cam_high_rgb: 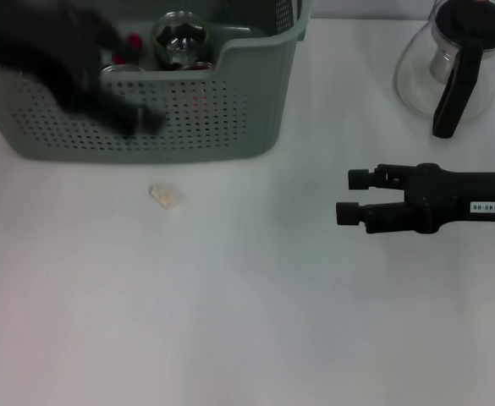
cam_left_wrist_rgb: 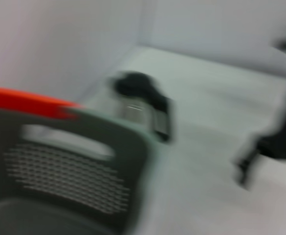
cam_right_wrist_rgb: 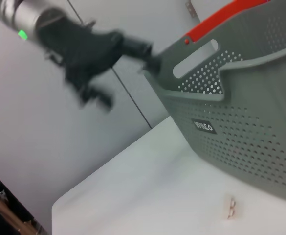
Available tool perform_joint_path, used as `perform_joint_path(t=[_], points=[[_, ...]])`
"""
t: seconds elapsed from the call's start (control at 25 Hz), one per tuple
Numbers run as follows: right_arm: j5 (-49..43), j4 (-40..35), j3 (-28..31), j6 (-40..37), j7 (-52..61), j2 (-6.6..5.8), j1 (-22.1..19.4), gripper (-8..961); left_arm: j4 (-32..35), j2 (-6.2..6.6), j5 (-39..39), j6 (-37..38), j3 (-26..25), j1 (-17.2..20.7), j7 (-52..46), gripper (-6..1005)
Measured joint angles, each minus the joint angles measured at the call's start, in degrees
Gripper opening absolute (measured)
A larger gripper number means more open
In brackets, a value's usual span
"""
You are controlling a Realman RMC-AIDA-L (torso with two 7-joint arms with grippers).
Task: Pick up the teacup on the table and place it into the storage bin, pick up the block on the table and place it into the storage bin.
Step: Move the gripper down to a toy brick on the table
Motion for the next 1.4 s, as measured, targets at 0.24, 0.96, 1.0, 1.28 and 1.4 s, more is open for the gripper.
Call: perform_joint_path(t=[0.24,0.96,1.0,1.28,1.4], points=[[0.1,0.0,0.8,0.2,0.3,0.00,0.5,940,4.8,-4.67,2.6,0.1,12.7,5.3,-1.1,969],[-0.1,0.0,2.2,1.0,0.5,-0.32,0.6,941,-5.5,-7.73,16.5,-17.0,29.8,6.2,-14.3,967],[-0.1,0.0,2.2,1.0,0.5,-0.32,0.6,940,-5.6,-7.73,16.7,-17.7,30.3,6.2,-14.6,967],[0.0,0.0,2.2,1.5,0.5,-0.43,0.6,940,-8.7,-7.69,22.4,-24.3,35.2,5.0,-18.3,966],[0.0,0.0,2.2,1.7,0.5,-0.44,0.6,941,-9.6,-7.67,23.6,-25.6,35.6,4.4,-19.3,966]])
